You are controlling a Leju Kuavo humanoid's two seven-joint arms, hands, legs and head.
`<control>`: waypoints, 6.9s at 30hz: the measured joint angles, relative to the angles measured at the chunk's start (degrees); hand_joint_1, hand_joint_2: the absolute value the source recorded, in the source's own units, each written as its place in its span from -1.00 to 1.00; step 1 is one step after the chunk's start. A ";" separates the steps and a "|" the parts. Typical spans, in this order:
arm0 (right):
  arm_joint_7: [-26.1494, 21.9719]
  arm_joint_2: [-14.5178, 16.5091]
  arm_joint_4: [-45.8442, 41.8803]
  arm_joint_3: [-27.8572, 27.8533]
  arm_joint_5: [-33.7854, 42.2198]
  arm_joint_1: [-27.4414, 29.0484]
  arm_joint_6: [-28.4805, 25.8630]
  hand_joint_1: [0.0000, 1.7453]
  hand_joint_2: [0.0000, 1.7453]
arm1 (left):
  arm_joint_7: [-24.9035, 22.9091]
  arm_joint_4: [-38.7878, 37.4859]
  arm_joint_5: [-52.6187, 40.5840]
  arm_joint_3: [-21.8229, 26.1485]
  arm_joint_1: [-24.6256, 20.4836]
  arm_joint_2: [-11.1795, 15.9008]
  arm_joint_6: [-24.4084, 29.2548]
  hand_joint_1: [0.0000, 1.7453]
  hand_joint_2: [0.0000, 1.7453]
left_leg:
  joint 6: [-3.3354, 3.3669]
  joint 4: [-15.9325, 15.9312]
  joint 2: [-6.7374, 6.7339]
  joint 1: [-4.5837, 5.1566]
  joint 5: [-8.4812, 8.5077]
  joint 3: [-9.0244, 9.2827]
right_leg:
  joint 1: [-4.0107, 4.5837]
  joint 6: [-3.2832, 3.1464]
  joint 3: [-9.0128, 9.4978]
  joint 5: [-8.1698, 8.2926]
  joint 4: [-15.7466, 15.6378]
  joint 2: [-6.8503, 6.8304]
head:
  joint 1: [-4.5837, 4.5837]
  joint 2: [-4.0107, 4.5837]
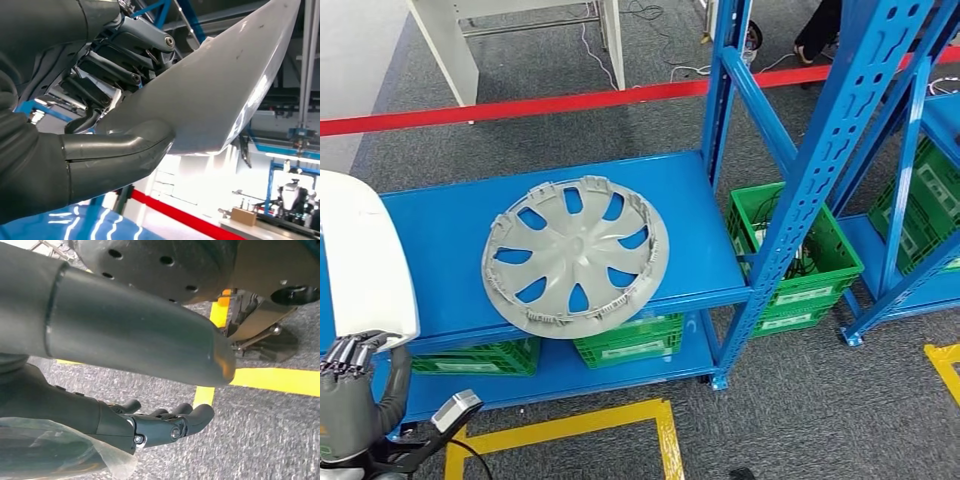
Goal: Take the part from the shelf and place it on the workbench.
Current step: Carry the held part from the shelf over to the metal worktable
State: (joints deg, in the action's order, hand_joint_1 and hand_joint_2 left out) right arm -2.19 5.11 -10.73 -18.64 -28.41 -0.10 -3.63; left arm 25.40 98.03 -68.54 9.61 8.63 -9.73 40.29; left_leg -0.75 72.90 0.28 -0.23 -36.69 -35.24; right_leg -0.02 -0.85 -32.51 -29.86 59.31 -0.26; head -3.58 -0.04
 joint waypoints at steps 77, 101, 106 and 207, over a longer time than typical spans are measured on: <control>2.54 1.71 -0.13 0.69 -3.58 -2.32 -0.44 -1.00 -1.00 | 2.29 2.93 4.37 4.60 3.39 2.64 -0.03 1.00 1.00 | 2.73 -14.76 -0.51 1.29 6.86 4.49 | -0.14 1.77 -4.54 -4.45 15.80 0.00 | -0.49 0.00; 2.74 2.27 -0.63 0.72 -3.51 -2.65 -0.52 -1.00 -1.00 | 3.28 3.10 4.96 4.96 3.22 3.78 -0.04 1.00 1.00 | 1.03 -16.87 -0.32 -0.58 5.28 9.12 | -0.35 2.46 -5.43 3.03 0.77 0.01 | -0.19 0.01; 2.76 2.27 -0.61 0.72 -3.52 -2.61 -0.52 -1.00 -1.00 | 3.28 3.07 4.96 5.14 3.28 3.81 -0.07 1.00 1.00 | 1.84 -16.43 -0.76 -0.43 9.64 3.50 | -0.51 2.99 -6.38 -6.59 14.89 0.15 | -0.75 0.00; 0.41 2.81 -0.92 1.66 0.29 -1.21 -1.50 -1.00 -1.00 | 2.84 1.13 4.95 -4.14 0.51 6.31 -0.14 1.00 1.00 | 0.58 -14.56 -0.87 0.42 8.00 3.75 | -0.63 1.85 1.46 -0.11 -1.00 0.32 | -0.12 0.02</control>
State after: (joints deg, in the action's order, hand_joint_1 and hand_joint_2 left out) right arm -1.77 7.93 -11.65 -16.98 -28.12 -1.31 -5.13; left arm 28.23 99.16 -63.59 5.47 9.14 -3.42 40.15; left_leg -0.17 58.34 -0.59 0.19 -28.69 -31.49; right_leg -0.66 1.00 -31.05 -29.97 58.30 0.07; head -3.70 -0.02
